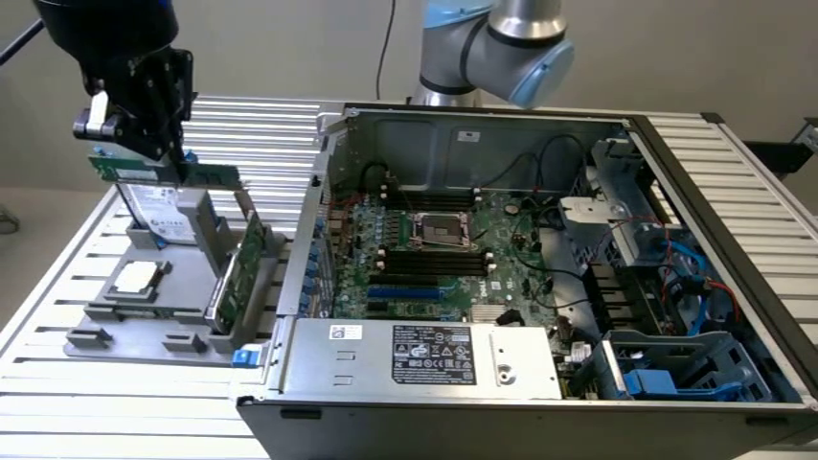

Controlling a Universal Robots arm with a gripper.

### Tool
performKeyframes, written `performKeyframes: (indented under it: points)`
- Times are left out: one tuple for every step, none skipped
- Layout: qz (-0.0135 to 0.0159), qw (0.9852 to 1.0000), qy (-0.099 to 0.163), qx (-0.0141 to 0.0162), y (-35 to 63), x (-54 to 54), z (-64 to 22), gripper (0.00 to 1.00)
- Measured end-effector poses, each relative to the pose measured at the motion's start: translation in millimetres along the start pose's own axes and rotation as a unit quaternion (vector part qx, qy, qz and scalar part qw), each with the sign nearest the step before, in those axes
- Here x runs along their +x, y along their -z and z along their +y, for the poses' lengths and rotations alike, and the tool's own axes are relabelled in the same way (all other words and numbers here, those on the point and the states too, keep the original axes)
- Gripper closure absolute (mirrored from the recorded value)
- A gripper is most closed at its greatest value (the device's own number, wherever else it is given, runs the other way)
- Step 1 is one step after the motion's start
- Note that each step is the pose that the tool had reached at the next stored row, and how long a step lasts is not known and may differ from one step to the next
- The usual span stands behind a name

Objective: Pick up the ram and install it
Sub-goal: 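Pick up the ram and move it above insertion slot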

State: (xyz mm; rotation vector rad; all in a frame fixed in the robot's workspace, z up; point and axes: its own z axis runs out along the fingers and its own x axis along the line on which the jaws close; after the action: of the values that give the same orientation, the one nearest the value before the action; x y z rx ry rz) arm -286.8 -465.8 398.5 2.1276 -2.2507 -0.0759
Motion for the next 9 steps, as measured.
performKeyframes:
  points:
    - [-0.0001,1.0000,0.000,-0.0002,0.4,-0.5,-4.4,0.86]
    - [-0.0003,1.0000,0.000,-0.0003,0.8,-0.9,-8.9,0.86]
    - [-0.0003,1.0000,0.000,-0.0005,1.0,-1.3,-13.4,0.86]
    - [-0.0003,1.0000,0.000,-0.0008,1.3,-1.7,-17.8,0.86]
    - [-0.0003,1.0000,0.000,-0.0010,1.6,-2.2,-22.4,0.86]
    - [-0.0003,1.0000,0.000,-0.0013,2.0,-2.6,-26.9,0.86]
    - [-0.0004,1.0000,0.000,-0.0015,2.3,-3.0,-31.6,0.86]
    - [-0.0004,1.0000,0.000,-0.0016,2.5,-3.4,-36.1,0.86]
    - [-0.0005,1.0000,0.000,-0.0018,2.8,-3.8,-40.7,0.86]
